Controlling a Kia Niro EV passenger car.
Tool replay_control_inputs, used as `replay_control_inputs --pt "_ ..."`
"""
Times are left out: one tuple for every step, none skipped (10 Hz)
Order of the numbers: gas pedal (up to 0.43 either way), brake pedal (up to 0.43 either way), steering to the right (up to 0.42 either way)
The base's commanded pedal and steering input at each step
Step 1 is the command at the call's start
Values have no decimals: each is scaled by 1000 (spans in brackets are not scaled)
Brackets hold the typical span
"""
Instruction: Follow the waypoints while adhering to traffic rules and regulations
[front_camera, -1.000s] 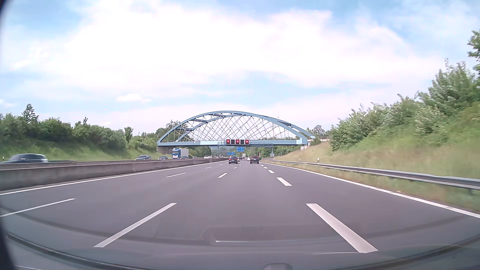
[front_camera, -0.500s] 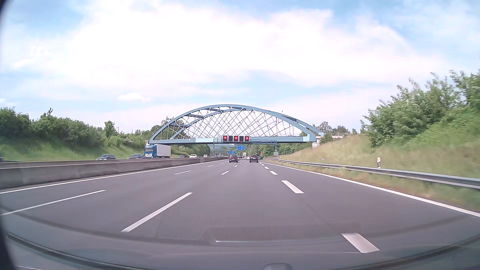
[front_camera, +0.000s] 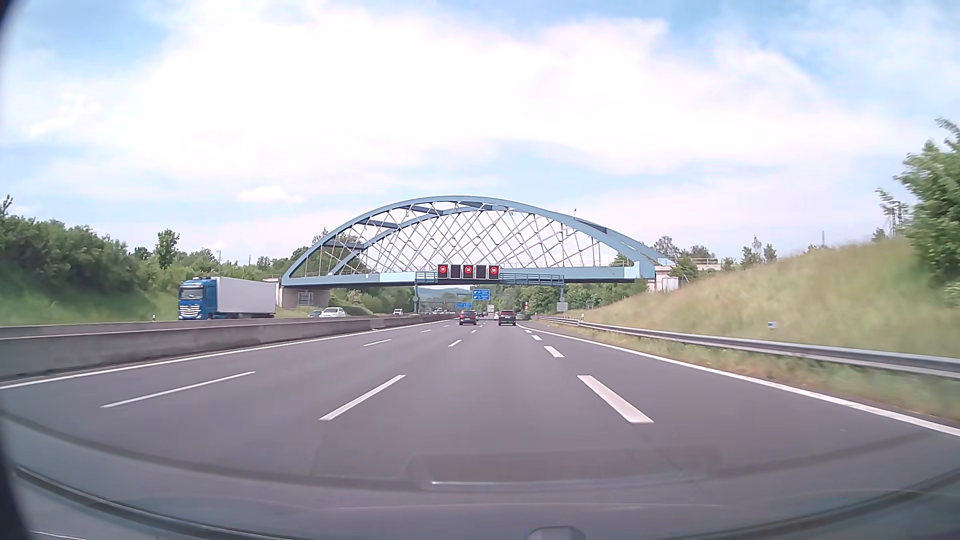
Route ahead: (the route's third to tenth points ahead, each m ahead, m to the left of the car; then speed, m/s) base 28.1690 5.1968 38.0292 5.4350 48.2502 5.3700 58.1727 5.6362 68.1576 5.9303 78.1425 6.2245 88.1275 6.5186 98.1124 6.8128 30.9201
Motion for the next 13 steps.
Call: replay_control_inputs --pt "150 0 -1" --pt "150 0 -1" --pt "150 0 -1" --pt "150 0 -1" --pt "150 0 -1" --pt "150 0 -1" --pt "138 0 -1" --pt "138 0 -1" --pt "138 0 -1" --pt "138 0 -1" --pt "138 0 -1" --pt "138 0 -1" --pt "138 0 -1"
